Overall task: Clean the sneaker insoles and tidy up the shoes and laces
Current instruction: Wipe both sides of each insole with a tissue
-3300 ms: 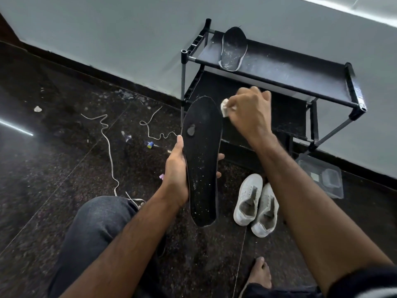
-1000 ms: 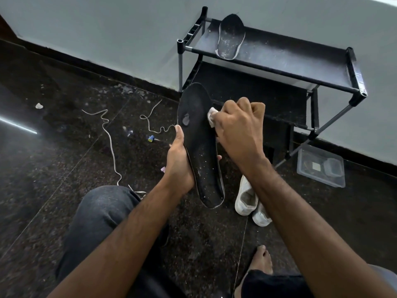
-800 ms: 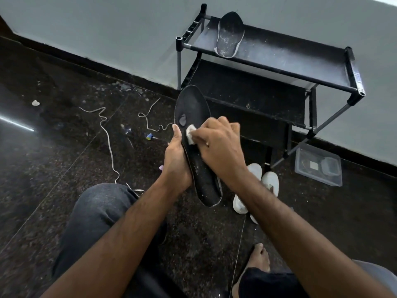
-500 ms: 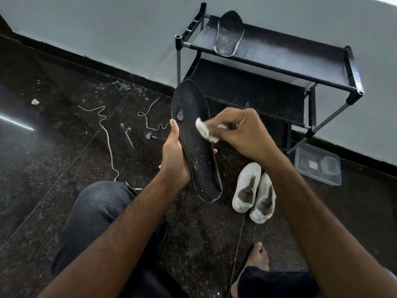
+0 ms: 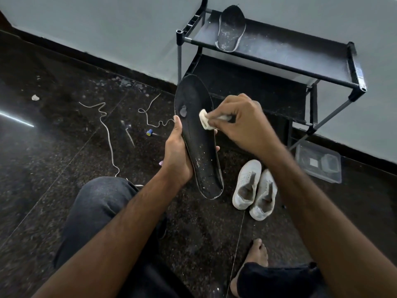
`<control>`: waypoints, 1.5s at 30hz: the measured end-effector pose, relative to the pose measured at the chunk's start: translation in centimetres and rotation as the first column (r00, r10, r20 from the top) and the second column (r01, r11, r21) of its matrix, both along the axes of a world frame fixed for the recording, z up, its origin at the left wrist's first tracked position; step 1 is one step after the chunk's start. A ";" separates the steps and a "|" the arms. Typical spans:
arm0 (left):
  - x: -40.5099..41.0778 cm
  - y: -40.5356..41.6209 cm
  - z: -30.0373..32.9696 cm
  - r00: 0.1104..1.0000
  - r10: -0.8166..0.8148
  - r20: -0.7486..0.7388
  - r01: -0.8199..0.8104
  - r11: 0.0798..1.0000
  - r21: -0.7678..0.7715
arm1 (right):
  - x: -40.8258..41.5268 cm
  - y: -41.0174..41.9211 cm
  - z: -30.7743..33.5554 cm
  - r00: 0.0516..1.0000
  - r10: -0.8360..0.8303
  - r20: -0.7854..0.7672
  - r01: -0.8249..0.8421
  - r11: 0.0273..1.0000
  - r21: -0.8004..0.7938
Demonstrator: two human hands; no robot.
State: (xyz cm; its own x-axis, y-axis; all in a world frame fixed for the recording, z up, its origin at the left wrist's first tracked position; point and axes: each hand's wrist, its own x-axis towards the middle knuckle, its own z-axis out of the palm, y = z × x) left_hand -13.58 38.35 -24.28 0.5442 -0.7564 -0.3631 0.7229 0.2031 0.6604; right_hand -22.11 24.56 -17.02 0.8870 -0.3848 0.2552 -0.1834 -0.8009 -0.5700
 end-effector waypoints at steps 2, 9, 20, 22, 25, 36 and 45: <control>-0.3 0.1 0.3 0.999 -0.006 -0.038 0.005 0.999 -0.040 | 0.7 1.8 -2.2 0.995 -0.102 0.022 0.104 0.986 -0.128; 0.4 0.5 0.2 0.997 0.025 -0.073 -0.028 0.999 -0.032 | -2.2 3.7 -1.4 0.872 0.402 -0.279 -0.402 0.914 0.060; -0.1 0.2 0.0 0.994 -0.025 -0.103 0.025 1.000 0.003 | -1.6 4.8 -3.8 0.968 0.127 -0.217 -0.195 0.925 -0.327; 0.2 0.3 0.1 0.995 -0.018 -0.098 0.020 1.000 0.019 | -2.4 3.4 -1.5 0.850 0.320 -0.417 -0.390 0.916 -0.092; -0.1 -0.2 0.3 0.997 -0.042 -0.067 0.045 0.998 0.043 | -2.5 0.5 0.7 0.953 0.215 -0.216 -0.208 0.977 0.057; 0.2 -0.1 -0.6 0.993 -0.038 -0.110 0.042 0.999 0.031 | -1.7 1.6 -2.2 0.847 0.291 -0.446 -0.432 0.865 -0.255; -0.4 -0.5 -0.1 0.996 -0.064 -0.069 0.067 0.997 0.047 | 0.0 0.7 -2.5 0.992 -0.105 -0.074 0.066 0.910 -0.409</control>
State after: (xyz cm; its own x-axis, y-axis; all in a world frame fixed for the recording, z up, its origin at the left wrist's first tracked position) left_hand -13.95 37.84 -24.34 0.4671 -0.7697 -0.4352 0.7767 0.1221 0.6179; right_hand -22.14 25.26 -19.50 0.8823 -0.3414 0.3240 -0.2978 -0.9380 -0.1772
